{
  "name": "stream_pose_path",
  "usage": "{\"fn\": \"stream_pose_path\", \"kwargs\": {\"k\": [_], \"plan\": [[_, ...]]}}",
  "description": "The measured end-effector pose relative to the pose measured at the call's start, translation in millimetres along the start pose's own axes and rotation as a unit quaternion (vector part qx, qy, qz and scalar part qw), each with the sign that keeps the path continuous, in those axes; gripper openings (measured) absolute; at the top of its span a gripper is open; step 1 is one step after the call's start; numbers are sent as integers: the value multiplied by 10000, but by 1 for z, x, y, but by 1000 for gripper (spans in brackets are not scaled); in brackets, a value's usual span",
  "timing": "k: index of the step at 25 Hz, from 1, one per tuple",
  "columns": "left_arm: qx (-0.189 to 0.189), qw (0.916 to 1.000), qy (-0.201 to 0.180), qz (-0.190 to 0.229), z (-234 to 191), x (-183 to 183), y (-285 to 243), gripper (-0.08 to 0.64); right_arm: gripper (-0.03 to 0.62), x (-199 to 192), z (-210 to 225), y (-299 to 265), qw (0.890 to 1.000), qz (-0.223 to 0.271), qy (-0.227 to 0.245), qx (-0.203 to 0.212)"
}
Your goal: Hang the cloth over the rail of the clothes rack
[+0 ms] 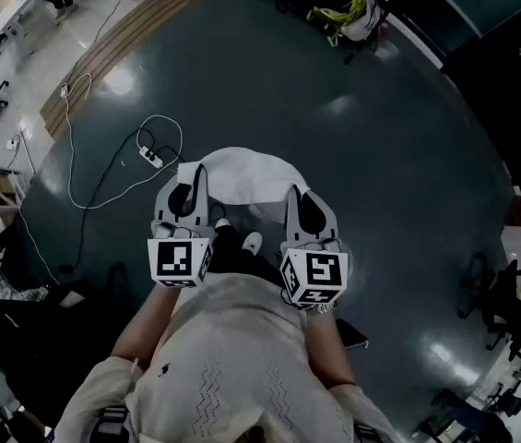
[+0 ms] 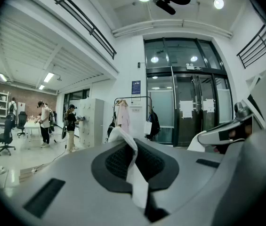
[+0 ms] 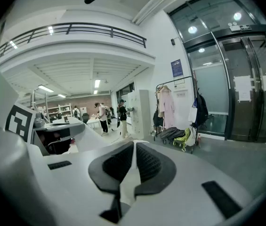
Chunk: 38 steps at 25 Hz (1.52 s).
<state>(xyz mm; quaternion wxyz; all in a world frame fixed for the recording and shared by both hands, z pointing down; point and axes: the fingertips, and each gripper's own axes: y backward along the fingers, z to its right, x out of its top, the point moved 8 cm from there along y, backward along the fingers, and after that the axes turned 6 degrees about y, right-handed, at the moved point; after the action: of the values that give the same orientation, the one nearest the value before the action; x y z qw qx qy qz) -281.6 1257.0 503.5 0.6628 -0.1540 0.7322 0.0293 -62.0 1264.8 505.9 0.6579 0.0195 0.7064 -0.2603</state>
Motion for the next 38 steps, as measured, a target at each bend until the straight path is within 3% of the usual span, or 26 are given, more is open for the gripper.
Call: {"fn": "stream_pose_path", "kwargs": {"k": [7, 16, 21, 27, 38], "plan": [[-56, 10000, -42, -60, -21, 8, -26, 15, 23, 12, 5, -34, 9999, -19, -122, -86], [-94, 9999, 99, -61, -92, 22, -123, 15, 23, 44, 8, -137, 9996, -207, -72, -201], [-233, 9997, 36, -38, -163, 49, -176, 15, 23, 80, -15, -217, 9993, -170, -151, -299], [-290, 9996, -27, -70, -280, 70, -228, 15, 23, 112, -74, -316, 9980, -209, -359, -486], [-673, 9974, -230, -120, -429, 99, -278, 15, 23, 150, -168, -426, 9939, -115, -678, -859]]}}
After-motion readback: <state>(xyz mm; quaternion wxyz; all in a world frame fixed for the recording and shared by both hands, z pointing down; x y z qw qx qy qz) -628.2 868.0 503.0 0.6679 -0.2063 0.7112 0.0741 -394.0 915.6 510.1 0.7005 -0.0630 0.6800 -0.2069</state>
